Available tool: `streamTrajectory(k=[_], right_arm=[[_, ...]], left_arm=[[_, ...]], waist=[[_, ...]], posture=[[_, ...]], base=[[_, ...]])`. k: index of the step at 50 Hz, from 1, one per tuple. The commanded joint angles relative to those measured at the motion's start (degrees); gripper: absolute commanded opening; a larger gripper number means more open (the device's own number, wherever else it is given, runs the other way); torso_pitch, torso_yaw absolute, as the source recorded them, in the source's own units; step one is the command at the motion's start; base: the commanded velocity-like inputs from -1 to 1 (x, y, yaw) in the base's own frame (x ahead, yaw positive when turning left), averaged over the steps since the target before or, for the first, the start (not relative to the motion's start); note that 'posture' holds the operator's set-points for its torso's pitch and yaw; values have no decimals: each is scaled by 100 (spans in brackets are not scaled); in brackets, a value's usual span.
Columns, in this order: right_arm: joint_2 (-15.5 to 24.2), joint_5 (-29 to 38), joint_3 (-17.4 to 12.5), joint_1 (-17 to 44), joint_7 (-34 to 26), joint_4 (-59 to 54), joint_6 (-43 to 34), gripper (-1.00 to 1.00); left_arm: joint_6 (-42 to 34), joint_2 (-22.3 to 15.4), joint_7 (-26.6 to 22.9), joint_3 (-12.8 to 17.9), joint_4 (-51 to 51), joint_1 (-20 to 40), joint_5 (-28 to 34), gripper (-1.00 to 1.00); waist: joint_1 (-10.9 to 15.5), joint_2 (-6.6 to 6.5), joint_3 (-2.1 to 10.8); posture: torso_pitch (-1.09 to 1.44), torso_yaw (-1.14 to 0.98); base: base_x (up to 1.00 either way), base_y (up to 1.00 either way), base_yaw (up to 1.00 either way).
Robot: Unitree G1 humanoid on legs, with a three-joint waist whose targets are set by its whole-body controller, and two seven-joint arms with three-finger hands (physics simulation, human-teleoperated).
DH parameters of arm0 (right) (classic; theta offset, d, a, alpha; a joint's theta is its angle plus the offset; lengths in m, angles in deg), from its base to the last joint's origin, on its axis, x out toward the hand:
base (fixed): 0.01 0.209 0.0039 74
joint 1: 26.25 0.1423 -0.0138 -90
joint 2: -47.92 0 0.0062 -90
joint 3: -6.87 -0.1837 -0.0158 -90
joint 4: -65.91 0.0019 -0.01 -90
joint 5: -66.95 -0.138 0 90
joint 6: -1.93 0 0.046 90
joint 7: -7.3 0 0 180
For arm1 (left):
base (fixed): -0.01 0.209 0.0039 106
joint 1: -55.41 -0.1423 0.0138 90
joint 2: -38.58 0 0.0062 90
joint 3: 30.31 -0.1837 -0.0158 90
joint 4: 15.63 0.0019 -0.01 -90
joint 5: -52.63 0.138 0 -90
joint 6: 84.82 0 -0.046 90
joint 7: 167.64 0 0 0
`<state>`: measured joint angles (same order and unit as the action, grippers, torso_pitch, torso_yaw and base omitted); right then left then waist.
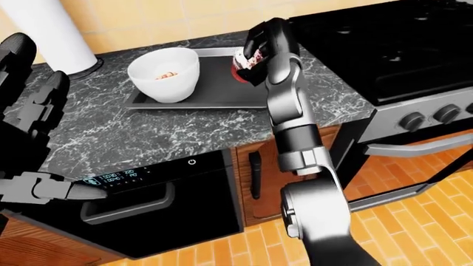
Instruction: Pick up the bowl with cake and place it on the tray. Pick up the cupcake and place it on the tray.
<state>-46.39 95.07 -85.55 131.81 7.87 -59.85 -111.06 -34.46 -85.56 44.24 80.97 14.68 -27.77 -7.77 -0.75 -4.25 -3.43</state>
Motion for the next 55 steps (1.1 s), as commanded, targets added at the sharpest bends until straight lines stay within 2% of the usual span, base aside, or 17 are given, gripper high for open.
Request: streamTrajectory(k=[1, 8, 17, 37, 42, 44, 55], right_arm=[[48, 16, -9, 337, 164, 38, 316, -100], [64, 84, 32, 641, 413, -902, 748, -100], [36, 70, 42, 845, 632, -1710, 1152, -100], [-29, 358, 128, 804, 587, -1779, 1205, -100], [-34, 396, 125, 774, 580, -1818, 1241, -85], [-41, 408, 129, 771, 550, -1810, 1234, -67], [-94, 494, 168, 631, 452, -1884, 1259, -58]], left_arm=[[158, -100, 27, 154, -31, 67, 58, 100], [220, -187, 81, 178, -31, 24, -23, 100], [171, -58, -16, 133, -31, 13, 126, 100], [71, 123, -158, 77, -31, 41, 330, 100], [77, 122, -159, 70, -31, 39, 334, 100], [80, 124, -156, 51, -31, 44, 344, 100], [163, 66, -130, 69, -31, -33, 310, 100]], waist=[[3, 1, 150], [-6, -13, 168], [-5, -12, 187], [15, 35, 183], [19, 44, 175], [22, 47, 174], [32, 53, 166]], posture=[[0, 0], [0, 0], [0, 0], [0, 0], [0, 0], [0, 0], [0, 0]], base=[[0, 0, 0], [0, 0, 0], [0, 0, 0], [0, 0, 0], [0, 0, 0], [0, 0, 0], [0, 0, 0]])
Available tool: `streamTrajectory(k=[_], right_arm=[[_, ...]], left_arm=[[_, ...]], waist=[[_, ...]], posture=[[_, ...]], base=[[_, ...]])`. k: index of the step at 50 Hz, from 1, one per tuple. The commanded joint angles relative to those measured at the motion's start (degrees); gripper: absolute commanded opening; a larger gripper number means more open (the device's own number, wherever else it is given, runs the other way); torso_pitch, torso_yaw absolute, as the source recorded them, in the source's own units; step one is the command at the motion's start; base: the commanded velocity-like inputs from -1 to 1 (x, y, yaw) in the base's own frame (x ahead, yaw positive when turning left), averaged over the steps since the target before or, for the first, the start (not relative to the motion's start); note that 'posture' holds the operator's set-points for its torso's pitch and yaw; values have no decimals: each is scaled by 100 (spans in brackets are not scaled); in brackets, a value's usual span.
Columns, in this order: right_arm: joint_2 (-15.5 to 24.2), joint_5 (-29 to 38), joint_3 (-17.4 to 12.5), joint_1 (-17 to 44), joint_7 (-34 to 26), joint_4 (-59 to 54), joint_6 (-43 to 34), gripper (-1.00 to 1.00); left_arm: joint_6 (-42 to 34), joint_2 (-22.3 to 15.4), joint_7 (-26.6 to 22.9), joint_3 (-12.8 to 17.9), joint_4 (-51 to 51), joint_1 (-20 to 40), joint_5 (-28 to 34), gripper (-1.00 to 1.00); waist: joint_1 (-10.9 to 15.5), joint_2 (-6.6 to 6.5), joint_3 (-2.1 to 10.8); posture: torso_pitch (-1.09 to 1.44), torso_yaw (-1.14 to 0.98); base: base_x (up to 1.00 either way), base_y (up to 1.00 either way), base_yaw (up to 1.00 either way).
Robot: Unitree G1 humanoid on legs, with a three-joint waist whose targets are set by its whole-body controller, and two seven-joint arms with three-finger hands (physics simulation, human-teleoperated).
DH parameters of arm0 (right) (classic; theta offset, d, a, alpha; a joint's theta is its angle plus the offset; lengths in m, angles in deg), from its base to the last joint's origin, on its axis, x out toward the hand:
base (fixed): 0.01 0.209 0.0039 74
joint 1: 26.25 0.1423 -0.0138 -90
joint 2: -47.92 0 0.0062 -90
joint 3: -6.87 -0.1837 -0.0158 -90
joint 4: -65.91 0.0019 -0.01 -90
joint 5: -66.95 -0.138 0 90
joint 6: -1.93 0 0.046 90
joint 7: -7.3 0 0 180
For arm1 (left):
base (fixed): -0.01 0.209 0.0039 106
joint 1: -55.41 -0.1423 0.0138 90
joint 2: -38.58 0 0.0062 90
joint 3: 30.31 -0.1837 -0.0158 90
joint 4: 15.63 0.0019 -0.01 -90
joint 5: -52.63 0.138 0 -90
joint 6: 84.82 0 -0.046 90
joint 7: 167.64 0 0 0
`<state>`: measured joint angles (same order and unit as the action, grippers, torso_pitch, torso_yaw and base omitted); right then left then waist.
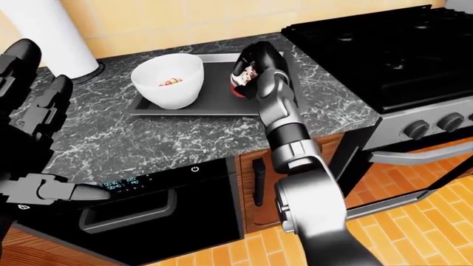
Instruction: Pick up the bowl with cake and place it on the tray. Pick up the cupcake and place it on the tray.
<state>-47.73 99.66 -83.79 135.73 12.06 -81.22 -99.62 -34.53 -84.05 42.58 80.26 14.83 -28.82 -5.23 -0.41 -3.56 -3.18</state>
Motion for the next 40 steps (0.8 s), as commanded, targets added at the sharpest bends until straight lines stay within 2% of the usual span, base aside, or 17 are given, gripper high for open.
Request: streamTrajectory(k=[1, 15, 26, 40], right_arm=[[39, 42, -9, 240, 34, 205, 138, -58], [-14, 177, 28, 138, -122, 143, 69, -25], [-24, 251, 29, 165, 0, -45, 165, 25], [-6, 254, 12, -1, 18, 63, 154, 69]], left_arm=[[173, -93, 43, 143, -46, 73, 46, 100], [188, -94, 46, 136, -46, 55, 53, 100], [189, 28, -86, 130, -46, -17, 216, 100], [203, 26, -73, 112, -46, -33, 222, 100]], waist=[[0, -15, 142], [6, -28, 150], [1, -37, 165], [3, -42, 190]], posture=[[0, 0], [0, 0], [0, 0], [0, 0]], base=[[0, 0, 0], [0, 0, 0], [0, 0, 0], [0, 0, 0]])
